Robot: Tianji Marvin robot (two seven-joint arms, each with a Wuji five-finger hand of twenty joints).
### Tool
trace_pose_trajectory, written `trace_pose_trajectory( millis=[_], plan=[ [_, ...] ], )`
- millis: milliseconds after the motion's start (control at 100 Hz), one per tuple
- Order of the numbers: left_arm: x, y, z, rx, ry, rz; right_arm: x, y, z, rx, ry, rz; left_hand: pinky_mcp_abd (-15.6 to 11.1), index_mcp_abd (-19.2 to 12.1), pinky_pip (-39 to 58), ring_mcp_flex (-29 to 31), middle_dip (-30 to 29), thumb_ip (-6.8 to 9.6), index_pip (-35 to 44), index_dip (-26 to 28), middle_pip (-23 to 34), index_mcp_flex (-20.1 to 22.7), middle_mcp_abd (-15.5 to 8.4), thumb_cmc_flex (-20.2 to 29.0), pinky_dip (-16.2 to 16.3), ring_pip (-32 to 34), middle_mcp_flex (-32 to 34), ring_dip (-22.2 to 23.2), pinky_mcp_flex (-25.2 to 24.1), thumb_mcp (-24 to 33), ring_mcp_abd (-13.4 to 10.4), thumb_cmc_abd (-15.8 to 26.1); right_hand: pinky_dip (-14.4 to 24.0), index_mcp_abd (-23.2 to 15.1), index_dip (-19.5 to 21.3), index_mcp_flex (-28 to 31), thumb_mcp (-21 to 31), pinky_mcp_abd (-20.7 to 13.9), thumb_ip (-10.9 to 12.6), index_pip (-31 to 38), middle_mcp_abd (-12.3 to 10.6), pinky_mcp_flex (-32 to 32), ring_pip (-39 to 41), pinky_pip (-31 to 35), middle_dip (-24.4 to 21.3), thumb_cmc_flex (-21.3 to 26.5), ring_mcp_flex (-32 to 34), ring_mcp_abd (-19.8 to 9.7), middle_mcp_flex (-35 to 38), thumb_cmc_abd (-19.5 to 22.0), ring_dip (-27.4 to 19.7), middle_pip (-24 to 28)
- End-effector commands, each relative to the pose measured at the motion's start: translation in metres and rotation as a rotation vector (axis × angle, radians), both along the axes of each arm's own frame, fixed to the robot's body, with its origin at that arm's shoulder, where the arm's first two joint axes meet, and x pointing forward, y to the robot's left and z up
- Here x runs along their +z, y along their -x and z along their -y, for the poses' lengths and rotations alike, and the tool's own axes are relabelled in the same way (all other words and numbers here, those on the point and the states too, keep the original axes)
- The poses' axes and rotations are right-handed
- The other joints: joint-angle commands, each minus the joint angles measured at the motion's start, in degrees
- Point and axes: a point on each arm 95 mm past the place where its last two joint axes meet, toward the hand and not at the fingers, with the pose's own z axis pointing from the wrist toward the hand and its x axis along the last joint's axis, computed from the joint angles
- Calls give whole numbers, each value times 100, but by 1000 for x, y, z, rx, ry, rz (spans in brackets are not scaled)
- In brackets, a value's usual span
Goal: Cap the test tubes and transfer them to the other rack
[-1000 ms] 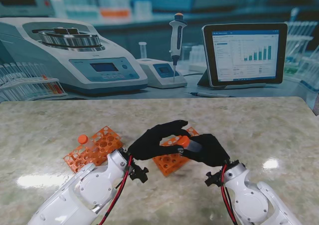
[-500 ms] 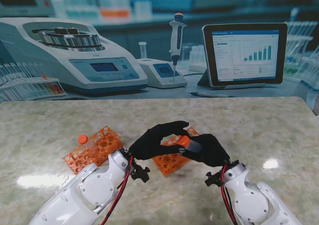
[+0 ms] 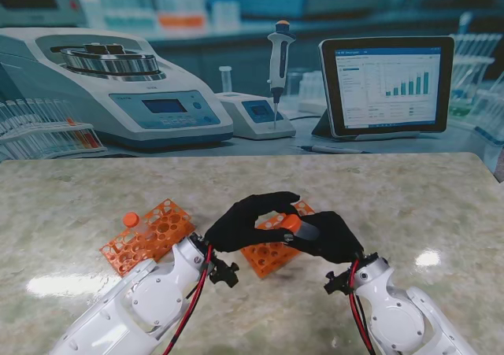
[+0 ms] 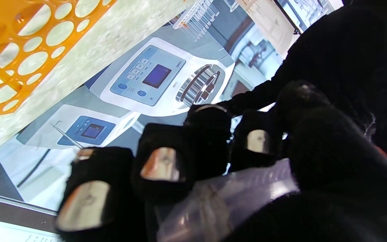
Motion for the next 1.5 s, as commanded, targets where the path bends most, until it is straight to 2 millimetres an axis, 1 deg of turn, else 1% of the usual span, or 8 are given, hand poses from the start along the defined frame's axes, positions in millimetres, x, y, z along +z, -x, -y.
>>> trace_pose_trajectory(
  millis=[0,310,440,640,770,960,1160,1490],
  plan=[
    [-1,3,1,-6,-3,3,-1,3,-2,2,-5,-5,76,-916,249,196,67,236,1104,87,89,730,-317,1215,-126,98,192,72,-4,529,-196,249,19,-412,223,167,14,-153,28,332,61,135,420,683,7,150,35,-210,118,198,164,45],
    [-3,7,-2,-3,-18,32,-1,2,-3,1,-6,-1,96,-1054,333,303,74,297,1091,-110,130,832,-349,1477,-139,145,305,112,47,639,-214,-30,19,-412,223,167,7,-153,29,332,76,135,420,683,8,151,35,-210,119,190,164,47],
    [-4,7,-2,-1,-18,35,-1,2,-3,2,-6,-1,92,-1096,364,332,76,297,1103,-151,140,846,-346,1474,-146,161,332,126,60,656,-218,-62,19,-412,223,167,5,-153,27,332,83,135,420,683,7,146,35,-210,117,198,164,47],
    [-5,7,0,-3,-21,26,-1,3,-3,3,-9,2,97,-1030,376,347,77,295,1057,-242,144,837,-339,1424,-168,177,342,146,33,672,-201,-6,20,-412,223,167,5,-153,28,332,78,135,420,683,6,153,35,-210,120,197,164,47],
    [-7,8,0,-5,-28,28,-1,3,-3,3,-10,5,99,-998,378,365,81,297,934,-398,156,936,-354,1429,-189,184,390,159,26,692,-192,19,20,-412,223,167,2,-153,28,332,66,135,420,683,6,154,35,-210,123,200,164,47],
    [-9,7,0,-6,-32,28,-1,3,-4,1,-15,10,100,-1218,380,390,77,304,821,-549,169,1077,-436,1492,-209,183,463,161,25,727,-207,2,20,-416,223,165,3,-153,27,330,76,135,420,683,6,149,35,-210,119,206,164,47],
    [-10,7,-1,-4,-33,27,0,3,-4,-1,-17,13,84,-1425,365,400,34,337,601,-761,143,1151,-407,1562,-240,152,511,134,14,822,-207,64,20,-420,224,161,2,-153,25,327,44,135,420,683,3,146,35,-210,125,204,164,44],
    [-10,7,-4,-9,-39,15,0,3,-3,-2,-18,13,73,-1398,267,311,-32,372,305,-832,63,1083,-300,1608,-298,78,466,71,-48,1028,-178,252,20,-426,223,165,-7,-153,20,324,81,135,420,683,3,149,35,-210,119,214,164,43]
  ],
)
